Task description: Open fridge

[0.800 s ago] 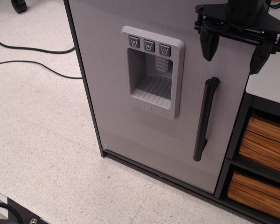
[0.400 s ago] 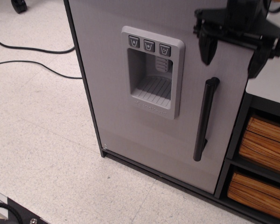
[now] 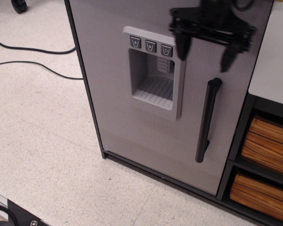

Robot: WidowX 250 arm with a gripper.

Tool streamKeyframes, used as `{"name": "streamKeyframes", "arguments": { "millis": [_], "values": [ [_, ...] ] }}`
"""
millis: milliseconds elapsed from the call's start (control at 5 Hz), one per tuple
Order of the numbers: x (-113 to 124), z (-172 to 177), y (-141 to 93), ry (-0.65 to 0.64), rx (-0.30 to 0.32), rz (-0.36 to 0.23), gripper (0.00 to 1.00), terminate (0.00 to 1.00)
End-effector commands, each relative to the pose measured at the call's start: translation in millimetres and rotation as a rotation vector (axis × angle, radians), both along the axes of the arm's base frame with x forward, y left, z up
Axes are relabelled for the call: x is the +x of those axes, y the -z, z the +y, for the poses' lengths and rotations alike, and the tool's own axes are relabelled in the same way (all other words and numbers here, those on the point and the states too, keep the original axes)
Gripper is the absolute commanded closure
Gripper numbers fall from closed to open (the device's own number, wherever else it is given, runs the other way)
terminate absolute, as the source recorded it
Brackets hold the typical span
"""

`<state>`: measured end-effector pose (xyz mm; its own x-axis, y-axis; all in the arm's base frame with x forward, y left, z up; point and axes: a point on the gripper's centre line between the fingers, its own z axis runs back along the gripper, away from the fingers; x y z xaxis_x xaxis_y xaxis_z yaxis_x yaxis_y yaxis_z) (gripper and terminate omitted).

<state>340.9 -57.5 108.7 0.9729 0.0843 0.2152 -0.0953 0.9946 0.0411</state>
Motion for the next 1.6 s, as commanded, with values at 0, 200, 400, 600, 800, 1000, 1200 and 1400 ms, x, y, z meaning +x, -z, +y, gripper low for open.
{"name": "streamKeyframes", "arguments": {
  "millis": [0,200,400,600,800,1000,1200,1400],
  "values": [
    [16,12,15,0.033,0.000,-0.073,0.00,0.00],
    [16,0,27,0.089,-0.048,-0.084,0.00,0.00],
    [20,-6,30,0.076,-0.077,-0.117,0.00,0.00],
    [23,-13,39,0.094,-0.071,-0.121,0.00,0.00],
    [27,-17,52,0.110,-0.057,-0.125,0.00,0.00],
    [28,-20,59,0.131,-0.072,-0.145,0.00,0.00],
    [28,-20,58,0.110,-0.087,-0.165,1.00,0.00],
    [28,-19,56,0.110,-0.094,-0.189,1.00,0.00]
  ]
}}
